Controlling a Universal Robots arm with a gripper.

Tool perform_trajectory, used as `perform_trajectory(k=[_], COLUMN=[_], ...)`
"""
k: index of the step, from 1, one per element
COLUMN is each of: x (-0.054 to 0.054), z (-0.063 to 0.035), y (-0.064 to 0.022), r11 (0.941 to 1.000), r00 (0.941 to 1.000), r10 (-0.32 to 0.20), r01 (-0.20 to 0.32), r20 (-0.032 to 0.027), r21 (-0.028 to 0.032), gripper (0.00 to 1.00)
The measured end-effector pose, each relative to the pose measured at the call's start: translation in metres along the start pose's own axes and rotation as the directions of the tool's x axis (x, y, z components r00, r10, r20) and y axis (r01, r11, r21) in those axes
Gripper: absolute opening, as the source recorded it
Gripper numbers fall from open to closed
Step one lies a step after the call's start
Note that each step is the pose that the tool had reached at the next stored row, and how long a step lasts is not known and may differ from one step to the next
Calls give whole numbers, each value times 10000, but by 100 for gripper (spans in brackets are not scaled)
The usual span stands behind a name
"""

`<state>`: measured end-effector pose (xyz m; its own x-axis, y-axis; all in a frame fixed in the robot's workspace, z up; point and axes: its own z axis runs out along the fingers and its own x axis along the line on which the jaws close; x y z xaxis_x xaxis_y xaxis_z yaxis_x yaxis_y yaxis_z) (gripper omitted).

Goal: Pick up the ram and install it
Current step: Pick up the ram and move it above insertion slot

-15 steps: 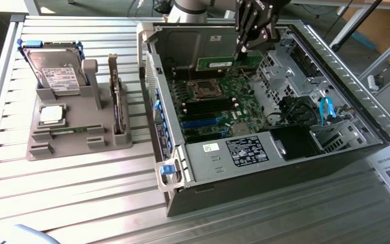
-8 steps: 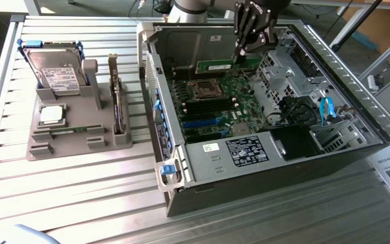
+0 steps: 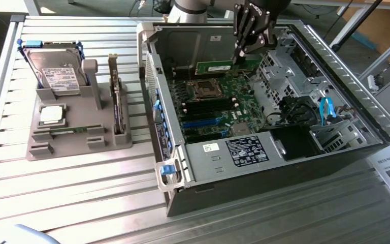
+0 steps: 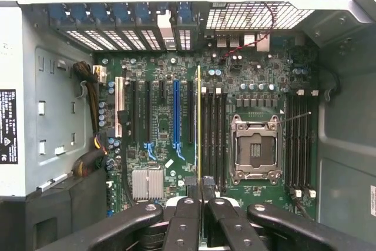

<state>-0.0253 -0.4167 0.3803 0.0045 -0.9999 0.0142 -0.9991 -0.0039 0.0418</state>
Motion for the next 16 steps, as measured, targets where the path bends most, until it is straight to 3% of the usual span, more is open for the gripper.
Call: perform_trajectory(k=[16], x=[-143], z=[8], y=[3], r11=[10000], r00=[10000], r10=[0], r01=[0], r20=[2], r21=[0], gripper=[12])
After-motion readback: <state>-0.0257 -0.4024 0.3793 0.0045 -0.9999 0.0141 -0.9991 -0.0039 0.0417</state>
